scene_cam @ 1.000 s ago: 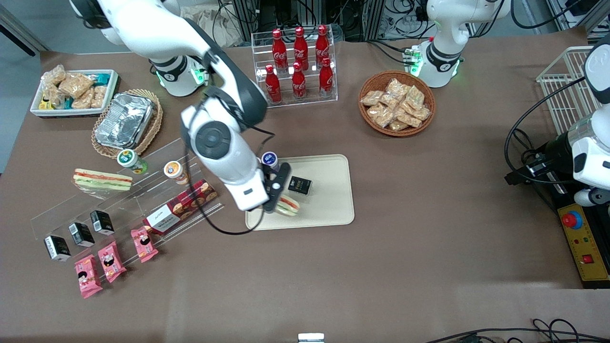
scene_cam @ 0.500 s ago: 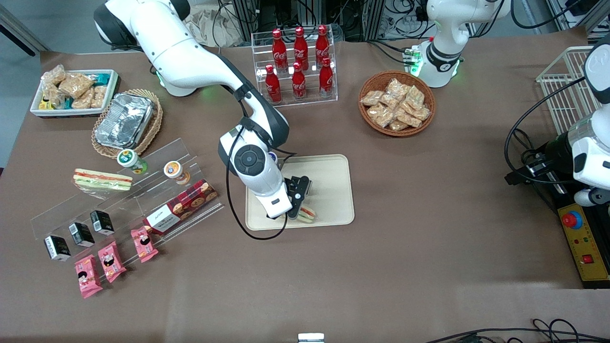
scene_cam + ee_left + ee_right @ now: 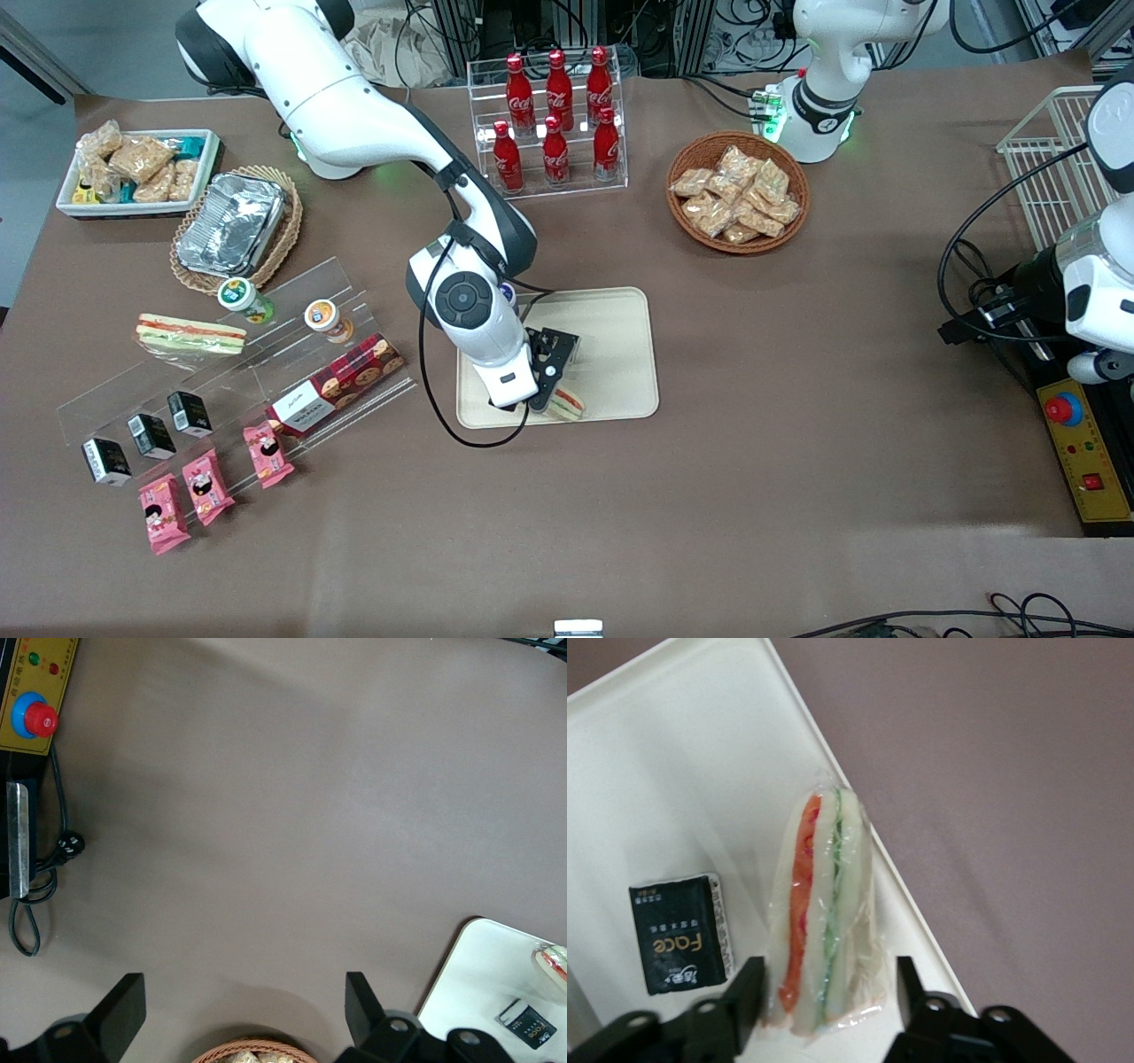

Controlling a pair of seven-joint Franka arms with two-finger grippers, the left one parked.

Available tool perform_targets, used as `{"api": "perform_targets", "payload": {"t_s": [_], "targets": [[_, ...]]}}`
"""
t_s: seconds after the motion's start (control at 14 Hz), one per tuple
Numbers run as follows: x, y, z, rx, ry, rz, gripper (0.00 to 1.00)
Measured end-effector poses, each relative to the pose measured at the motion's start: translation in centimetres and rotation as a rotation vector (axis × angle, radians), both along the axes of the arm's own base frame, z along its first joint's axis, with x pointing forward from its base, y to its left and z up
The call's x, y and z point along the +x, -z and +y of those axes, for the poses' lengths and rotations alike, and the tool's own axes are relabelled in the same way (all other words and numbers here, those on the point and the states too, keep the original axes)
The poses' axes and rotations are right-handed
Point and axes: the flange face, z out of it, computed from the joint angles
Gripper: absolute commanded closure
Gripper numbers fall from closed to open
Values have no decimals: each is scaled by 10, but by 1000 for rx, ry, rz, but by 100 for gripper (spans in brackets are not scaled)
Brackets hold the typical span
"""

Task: Place sandwich on tray

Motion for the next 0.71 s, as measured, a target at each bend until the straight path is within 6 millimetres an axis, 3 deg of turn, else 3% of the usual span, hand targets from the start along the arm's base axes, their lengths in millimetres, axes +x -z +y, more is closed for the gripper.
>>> {"api": "perform_targets", "payload": {"t_s": [0.21,0.71], "targets": [[18,-23,-25,5,55,-5,3],[63,-118,-158,24,263,82,2]]}}
